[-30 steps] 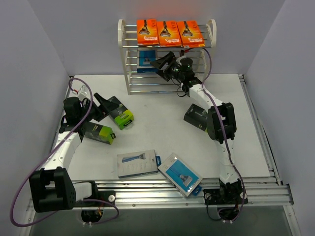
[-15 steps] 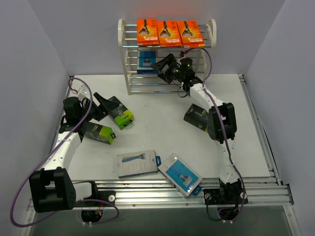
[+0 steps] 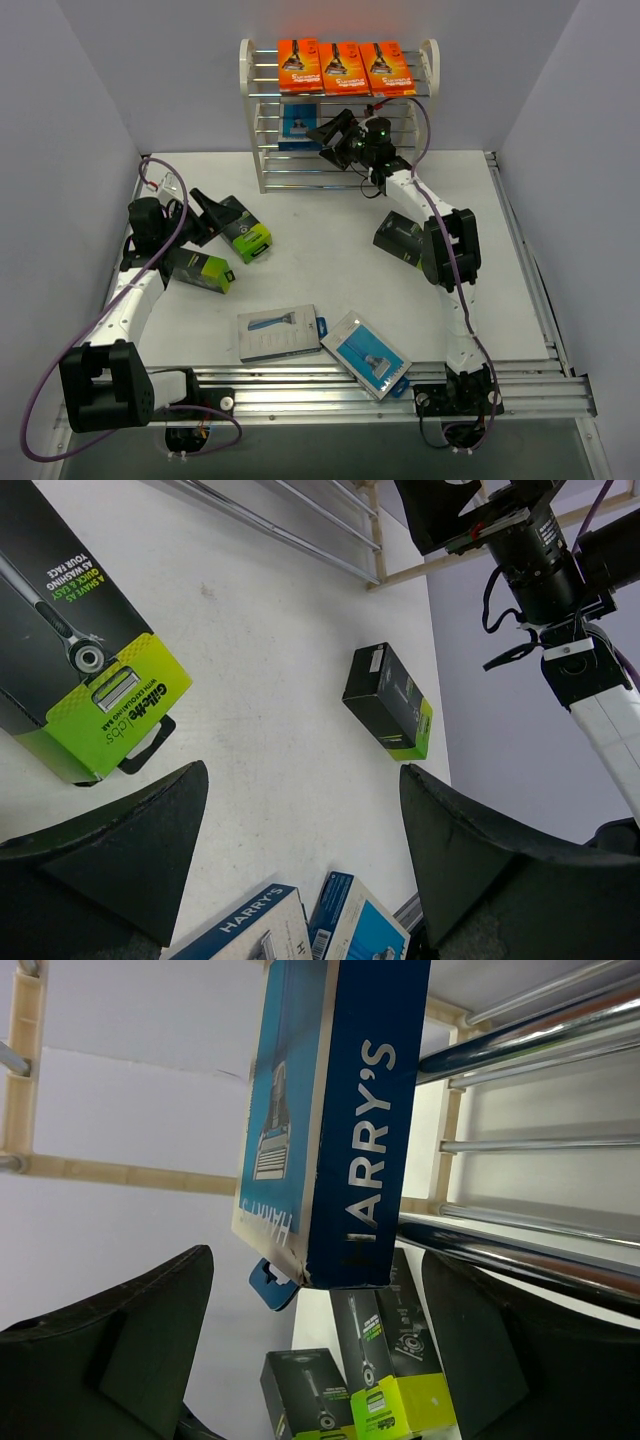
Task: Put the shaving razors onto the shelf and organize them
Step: Place the shaving razor onto shelf
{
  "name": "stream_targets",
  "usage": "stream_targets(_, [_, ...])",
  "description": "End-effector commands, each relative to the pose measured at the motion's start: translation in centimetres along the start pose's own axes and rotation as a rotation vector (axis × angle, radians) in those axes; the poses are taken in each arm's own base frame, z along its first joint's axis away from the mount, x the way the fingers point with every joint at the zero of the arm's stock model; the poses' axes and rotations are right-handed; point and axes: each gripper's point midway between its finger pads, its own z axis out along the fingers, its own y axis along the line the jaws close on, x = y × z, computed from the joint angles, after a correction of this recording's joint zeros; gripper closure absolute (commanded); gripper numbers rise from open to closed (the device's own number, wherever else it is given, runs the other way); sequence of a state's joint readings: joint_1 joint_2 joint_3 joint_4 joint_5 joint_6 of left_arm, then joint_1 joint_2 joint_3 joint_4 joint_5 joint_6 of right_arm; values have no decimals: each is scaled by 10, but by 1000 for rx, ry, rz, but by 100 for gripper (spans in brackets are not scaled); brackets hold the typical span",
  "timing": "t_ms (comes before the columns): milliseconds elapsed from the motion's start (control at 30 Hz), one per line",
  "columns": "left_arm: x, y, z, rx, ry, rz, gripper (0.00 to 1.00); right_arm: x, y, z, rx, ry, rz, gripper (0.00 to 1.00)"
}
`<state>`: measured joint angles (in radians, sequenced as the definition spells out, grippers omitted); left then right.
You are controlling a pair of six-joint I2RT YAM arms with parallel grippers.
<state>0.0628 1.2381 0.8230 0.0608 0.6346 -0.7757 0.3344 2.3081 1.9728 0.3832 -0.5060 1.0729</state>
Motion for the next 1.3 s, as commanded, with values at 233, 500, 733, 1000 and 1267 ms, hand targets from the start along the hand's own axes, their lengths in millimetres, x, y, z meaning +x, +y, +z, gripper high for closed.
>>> stream_targets(233, [-10, -12, -6, 49, -38, 40, 14, -18, 61, -24, -170, -59, -45, 19])
stream_targets(500, [-10, -12, -6, 50, -39, 41, 14, -17, 63, -33, -179, -66, -42, 19])
stream_targets(733, [-10, -12, -7, 51, -40, 42, 14, -19, 68, -43, -164, -82, -63, 19])
stream_targets(1000, [-9, -11, -6, 49, -37, 39, 14, -15, 68, -49, -164, -76, -59, 19])
stream_targets(1267, [-9, -10, -6, 50, -36, 36, 14, -15, 67, -47, -179, -76, -54, 19])
